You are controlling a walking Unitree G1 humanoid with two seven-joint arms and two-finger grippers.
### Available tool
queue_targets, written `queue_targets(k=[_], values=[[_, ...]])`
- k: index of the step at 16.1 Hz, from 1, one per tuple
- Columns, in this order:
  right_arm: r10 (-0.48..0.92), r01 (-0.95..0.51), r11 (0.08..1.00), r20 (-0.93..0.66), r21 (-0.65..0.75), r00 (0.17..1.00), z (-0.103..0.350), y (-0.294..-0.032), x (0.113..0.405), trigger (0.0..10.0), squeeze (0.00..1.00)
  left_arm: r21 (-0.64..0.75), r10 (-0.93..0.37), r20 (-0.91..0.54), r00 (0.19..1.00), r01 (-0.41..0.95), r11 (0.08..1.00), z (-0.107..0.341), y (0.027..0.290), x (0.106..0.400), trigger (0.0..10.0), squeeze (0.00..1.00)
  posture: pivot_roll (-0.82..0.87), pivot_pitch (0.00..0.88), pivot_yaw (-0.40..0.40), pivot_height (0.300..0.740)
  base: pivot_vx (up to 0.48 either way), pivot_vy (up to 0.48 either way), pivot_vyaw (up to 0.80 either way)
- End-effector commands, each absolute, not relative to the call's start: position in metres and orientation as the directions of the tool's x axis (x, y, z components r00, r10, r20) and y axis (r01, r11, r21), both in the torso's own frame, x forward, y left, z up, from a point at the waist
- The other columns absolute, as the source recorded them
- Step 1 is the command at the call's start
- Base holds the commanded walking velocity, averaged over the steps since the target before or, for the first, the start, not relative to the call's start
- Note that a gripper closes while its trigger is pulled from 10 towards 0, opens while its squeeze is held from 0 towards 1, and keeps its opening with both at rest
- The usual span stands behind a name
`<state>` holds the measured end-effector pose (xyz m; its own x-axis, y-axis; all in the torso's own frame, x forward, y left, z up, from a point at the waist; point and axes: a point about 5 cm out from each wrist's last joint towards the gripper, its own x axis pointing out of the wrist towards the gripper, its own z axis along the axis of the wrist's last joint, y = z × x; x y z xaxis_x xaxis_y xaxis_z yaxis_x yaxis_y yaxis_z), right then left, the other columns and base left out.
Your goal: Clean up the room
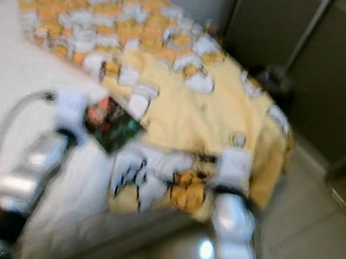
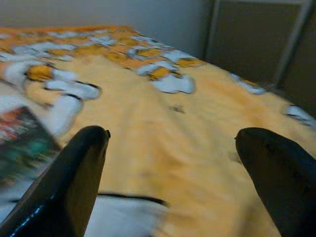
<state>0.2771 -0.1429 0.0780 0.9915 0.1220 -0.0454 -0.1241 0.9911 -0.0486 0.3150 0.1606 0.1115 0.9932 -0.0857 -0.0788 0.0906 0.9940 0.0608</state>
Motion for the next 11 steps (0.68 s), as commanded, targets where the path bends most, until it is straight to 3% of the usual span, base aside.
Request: queue_targets(k=[1, 2, 5, 8, 11], values=[[0.085, -0.087, 0.993, -0.029, -0.073, 0.996, 0.082, -0.156, 0.278, 10.0, 0.00, 0.057, -0.130, -0.078, 0.988, 0.135, 0.989, 0.114, 0.147, 0.318, 10.0, 0.00, -0.08, 0.000, 0.031, 0.740, 0.480, 0.000, 0.00], [0.086, -0.088, 0.993, -0.030, -0.074, 0.996, 0.082, -0.156, 0.278, 10.0, 0.00, 0.057, -0.128, -0.076, 0.989, 0.132, 0.990, 0.115, 0.146, 0.317, 10.0, 0.00, -0.08, 0.000, 0.031, 0.740, 0.480, 0.000, 0.00], [0.087, -0.089, 0.993, -0.033, -0.072, 0.996, 0.081, -0.155, 0.276, 10.0, 0.00, -0.059, -0.091, -0.153, 0.984, 0.083, 0.995, 0.110, 0.146, 0.321, 10.0, 0.00, -0.07, 0.000, 0.031, 0.740, 0.000, 0.000, 0.00], [0.107, -0.110, 0.991, -0.048, -0.080, 0.993, 0.079, -0.155, 0.268, 10.0, 0.00, -0.186, -0.004, -0.280, 0.960, -0.050, 0.981, 0.091, 0.164, 0.322, 10.0, 0.00, -0.09, 0.000, 0.027, 0.740, 0.000, 0.000, 0.00], [0.109, -0.115, 0.989, -0.060, -0.093, 0.992, 0.077, -0.159, 0.261, 10.0, 0.00, -0.286, -0.011, -0.368, 0.930, -0.102, 0.953, 0.078, 0.171, 0.318, 10.0, 0.00, -0.10, 0.000, 0.029, 0.740, 0.000, 0.000, 0.00]])
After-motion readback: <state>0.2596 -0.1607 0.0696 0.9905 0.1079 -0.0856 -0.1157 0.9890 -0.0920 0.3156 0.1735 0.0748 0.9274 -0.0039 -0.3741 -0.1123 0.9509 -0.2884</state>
